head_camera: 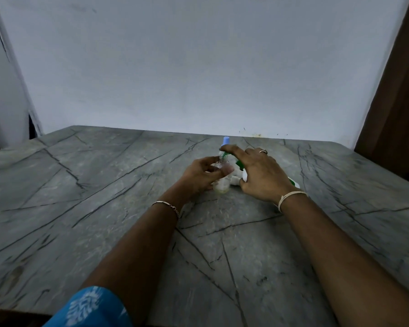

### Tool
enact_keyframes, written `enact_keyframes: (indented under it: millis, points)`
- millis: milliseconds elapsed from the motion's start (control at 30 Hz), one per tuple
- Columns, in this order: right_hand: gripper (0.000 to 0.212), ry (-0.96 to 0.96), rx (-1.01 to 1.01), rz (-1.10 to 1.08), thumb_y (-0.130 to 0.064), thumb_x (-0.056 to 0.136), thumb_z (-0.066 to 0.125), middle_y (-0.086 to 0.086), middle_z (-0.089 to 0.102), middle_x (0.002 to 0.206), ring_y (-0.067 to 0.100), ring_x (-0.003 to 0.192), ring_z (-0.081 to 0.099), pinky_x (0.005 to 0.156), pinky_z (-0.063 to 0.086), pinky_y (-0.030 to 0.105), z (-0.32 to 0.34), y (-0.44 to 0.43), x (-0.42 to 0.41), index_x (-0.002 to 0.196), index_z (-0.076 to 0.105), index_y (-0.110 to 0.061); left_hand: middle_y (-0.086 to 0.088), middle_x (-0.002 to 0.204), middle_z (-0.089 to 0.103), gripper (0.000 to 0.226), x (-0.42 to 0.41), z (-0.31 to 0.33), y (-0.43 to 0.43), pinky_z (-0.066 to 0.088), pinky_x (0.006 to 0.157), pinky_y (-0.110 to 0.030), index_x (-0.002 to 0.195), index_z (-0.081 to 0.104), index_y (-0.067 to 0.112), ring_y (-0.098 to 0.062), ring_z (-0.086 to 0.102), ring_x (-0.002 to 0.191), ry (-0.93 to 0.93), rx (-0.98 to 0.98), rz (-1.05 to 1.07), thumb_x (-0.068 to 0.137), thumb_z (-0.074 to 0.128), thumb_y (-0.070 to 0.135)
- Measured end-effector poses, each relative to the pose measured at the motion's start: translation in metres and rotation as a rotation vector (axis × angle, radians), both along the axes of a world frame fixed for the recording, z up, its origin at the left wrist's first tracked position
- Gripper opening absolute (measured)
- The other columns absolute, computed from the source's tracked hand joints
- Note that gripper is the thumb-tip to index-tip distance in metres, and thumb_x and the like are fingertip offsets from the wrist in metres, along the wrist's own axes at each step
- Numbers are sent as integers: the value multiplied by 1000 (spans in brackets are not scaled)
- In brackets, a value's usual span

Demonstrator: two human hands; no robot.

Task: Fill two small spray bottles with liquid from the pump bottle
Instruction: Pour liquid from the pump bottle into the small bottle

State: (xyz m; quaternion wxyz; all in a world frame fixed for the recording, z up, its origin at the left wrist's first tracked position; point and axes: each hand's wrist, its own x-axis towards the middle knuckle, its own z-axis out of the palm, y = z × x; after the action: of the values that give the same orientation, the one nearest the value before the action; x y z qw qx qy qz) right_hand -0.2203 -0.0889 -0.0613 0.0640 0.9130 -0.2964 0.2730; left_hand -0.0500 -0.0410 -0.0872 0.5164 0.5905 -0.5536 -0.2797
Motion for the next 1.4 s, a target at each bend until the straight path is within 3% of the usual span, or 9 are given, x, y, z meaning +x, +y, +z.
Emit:
enact_keyframes:
  millis: [133,333,400,533,667,900,1033,1233,1400]
  points:
    - [79,1,20,4,-19,79,68,3,56,98,26,99,51,86,47,39,1,0,0,140,24,-42,1,95,68,58,1,0,-1,55,73,-33,128,56,22,-15,65,85,-3,-2,5,76,73,44]
    - [67,-31,36,37,-14,76,65,4,58,105,26,101,50,87,46,41,4,0,5,133,33,-32,-1,93,70,45,2,-2,-3,55,67,-30,114,61,30,-14,66,81,18,-2,-7,74,75,44]
    - [69,-22,23,28,-15,77,66,4,57,105,27,102,51,86,46,41,4,0,6,134,33,-33,-1,91,70,47,2,-2,-3,53,65,-30,116,62,27,-14,65,78,24,-7,-1,74,76,44]
    - [81,26,-28,-15,-19,79,66,4,54,99,28,102,51,86,44,40,1,0,3,144,23,-39,3,86,69,31,2,-2,-3,53,63,-29,101,60,38,-12,64,75,32,-14,-2,75,75,42]
    - [84,53,-49,-10,-19,81,62,1,42,90,27,97,49,85,44,39,1,0,-1,148,16,-44,8,84,67,43,1,-1,-2,55,66,-29,113,53,37,-9,63,74,33,-13,3,77,75,40]
    - [75,44,-25,-39,-21,80,65,7,55,107,30,106,50,91,45,43,2,-1,5,143,26,-33,2,90,66,40,0,-1,-2,56,75,-37,113,54,35,-15,64,81,11,-9,-3,78,73,39]
    - [72,29,-36,-34,-23,80,67,7,55,108,29,106,50,90,45,42,2,-3,8,141,28,-30,1,88,67,37,1,-1,-3,54,72,-34,111,58,33,-15,63,80,26,-9,-6,79,73,39]
    - [80,43,-40,-30,-24,80,67,4,53,102,27,104,50,88,44,40,-1,-4,2,144,21,-40,2,94,66,61,0,-2,-3,55,65,-29,132,51,22,-13,64,83,-2,-4,24,79,70,47]
    - [81,68,-31,-30,-23,81,66,2,49,98,27,105,50,89,45,41,0,-3,0,146,21,-39,5,95,66,60,1,-2,-3,58,81,-41,131,50,25,-17,66,90,-80,-5,48,80,66,52]
